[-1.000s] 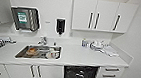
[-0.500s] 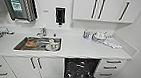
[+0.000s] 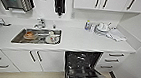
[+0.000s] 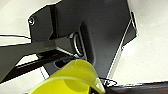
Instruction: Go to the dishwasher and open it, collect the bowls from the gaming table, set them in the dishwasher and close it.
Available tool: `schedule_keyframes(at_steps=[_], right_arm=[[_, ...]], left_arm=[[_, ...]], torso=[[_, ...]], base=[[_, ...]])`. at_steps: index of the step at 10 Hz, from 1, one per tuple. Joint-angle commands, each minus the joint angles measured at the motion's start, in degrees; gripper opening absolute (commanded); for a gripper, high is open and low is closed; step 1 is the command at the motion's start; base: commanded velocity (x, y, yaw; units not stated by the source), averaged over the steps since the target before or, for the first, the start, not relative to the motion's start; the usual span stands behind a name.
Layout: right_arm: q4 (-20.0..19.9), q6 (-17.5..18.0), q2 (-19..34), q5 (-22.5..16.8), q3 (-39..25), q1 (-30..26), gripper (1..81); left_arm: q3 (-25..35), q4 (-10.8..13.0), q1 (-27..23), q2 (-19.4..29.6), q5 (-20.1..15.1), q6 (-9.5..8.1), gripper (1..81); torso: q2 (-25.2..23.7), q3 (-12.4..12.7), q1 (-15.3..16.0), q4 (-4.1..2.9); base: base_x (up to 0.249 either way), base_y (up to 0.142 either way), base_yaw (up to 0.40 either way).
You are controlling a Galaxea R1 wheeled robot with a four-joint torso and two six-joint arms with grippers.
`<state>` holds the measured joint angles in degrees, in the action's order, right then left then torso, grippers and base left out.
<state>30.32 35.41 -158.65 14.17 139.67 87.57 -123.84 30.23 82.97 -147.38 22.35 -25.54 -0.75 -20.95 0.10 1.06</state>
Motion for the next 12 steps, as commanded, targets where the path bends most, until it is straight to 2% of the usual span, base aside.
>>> schedule_keyframes(at_steps=[1, 3, 5, 6, 7, 8, 9, 11, 12], right_arm=[[0.97, 0.27, 1.20, -2.30, -0.20, -0.06, 1.0], [0.97, 0.27, 1.29, -2.39, -0.20, 0.02, 1.0], [0.97, 0.27, 1.38, -2.30, -0.20, -0.06, 1.0], [0.97, 0.27, 1.38, -2.30, -0.20, -0.06, 1.0], [0.97, 0.18, 1.38, -2.30, -0.28, -0.06, 1.0], [0.97, 0.27, 1.38, -2.30, -0.20, 0.03, 1.0], [0.97, 0.27, 1.38, -2.13, -0.20, 0.12, 1.0], [0.88, 0.27, 1.38, -1.77, -0.20, -0.06, 1.0], [0.88, 0.27, 1.38, -1.77, -0.28, -0.06, 1.0]], left_arm=[[16.41, 0.09, -6.45, 13.05, -7.66, -0.48, 1.0], [22.33, -0.61, -9.62, 18.35, -8.81, -1.09, 1.0], [28.01, -1.49, -14.18, 23.86, -10.02, -3.18, 1.0], [30.15, -1.49, -16.81, 25.03, -11.53, -3.82, 1.0], [33.49, -1.76, -19.71, 25.73, -14.96, -3.82, 1.0], [35.76, -2.02, -22.53, 25.82, -18.37, -3.82, 1.0], [37.43, -2.28, -25.33, 26.08, -19.96, -3.82, 1.0], [41.20, -2.89, -30.08, 27.66, -21.73, -3.82, 1.0], [43.56, -3.15, -32.46, 28.27, -21.90, -3.82, 1.0]], torso=[[0.00, 0.09, 0.00, 0.00], [0.02, -0.13, 0.02, 0.00], [0.02, -0.15, 0.02, 0.00], [0.02, -3.73, 0.02, 0.00], [0.02, -5.43, 0.02, 0.00], [0.02, -6.11, 0.02, 0.00], [0.02, -7.34, 0.00, 0.00], [0.06, -10.72, 0.04, 0.00], [0.06, -10.47, 0.04, 0.00]], base=[[0.000, 0.000, 0.000], [0.000, 0.000, 0.000], [0.000, 0.000, 0.000], [0.000, 0.000, 0.000], [0.000, 0.000, 0.000], [0.000, 0.000, 0.000], [0.000, 0.000, 0.000], [0.000, 0.000, 0.000], [0.000, 0.000, 0.000]])
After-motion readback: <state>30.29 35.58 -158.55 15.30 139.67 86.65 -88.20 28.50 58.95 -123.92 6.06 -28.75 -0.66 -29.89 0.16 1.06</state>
